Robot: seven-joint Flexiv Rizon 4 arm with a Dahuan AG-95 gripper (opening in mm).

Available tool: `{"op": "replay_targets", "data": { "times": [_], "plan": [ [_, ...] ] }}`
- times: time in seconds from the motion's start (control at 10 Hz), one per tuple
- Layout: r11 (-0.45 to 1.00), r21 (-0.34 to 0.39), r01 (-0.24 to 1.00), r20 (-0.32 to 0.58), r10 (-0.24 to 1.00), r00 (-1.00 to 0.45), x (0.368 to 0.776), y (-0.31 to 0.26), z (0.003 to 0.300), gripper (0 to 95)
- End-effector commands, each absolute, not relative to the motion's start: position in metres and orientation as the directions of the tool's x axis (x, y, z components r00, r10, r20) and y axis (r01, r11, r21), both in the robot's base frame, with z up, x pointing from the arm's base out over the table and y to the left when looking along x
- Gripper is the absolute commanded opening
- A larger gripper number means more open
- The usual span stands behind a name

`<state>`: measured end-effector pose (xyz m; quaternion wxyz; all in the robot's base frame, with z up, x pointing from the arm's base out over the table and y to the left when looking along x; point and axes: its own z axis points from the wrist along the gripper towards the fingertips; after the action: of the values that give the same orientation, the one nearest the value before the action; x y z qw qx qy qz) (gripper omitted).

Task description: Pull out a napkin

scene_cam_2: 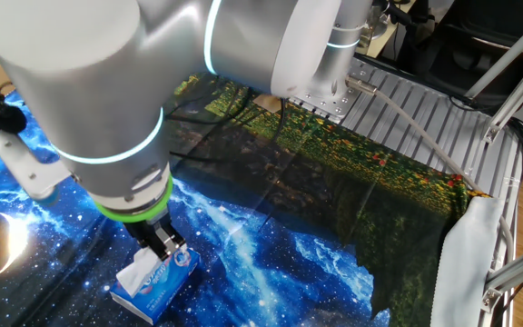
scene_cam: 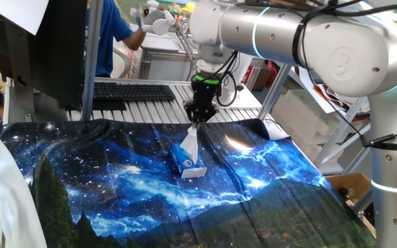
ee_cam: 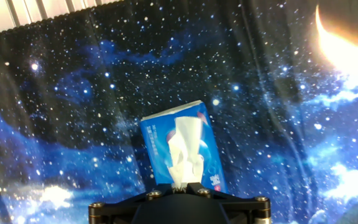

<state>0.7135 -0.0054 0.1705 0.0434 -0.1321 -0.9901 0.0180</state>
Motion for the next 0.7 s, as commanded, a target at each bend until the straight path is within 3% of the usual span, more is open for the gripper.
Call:
{"op": "replay_targets", "data": {
  "times": [0.1, 0.7],
  "plan": [
    [0.964, -0.048, 0.26, 0.085, 0.264, -0.961, 0.712, -0.005, 0.176, 0.0],
    [0.962, -0.048, 0.268, 0.088, 0.272, -0.958, 0.704, -0.007, 0.197, 0.0]
  ]
}}
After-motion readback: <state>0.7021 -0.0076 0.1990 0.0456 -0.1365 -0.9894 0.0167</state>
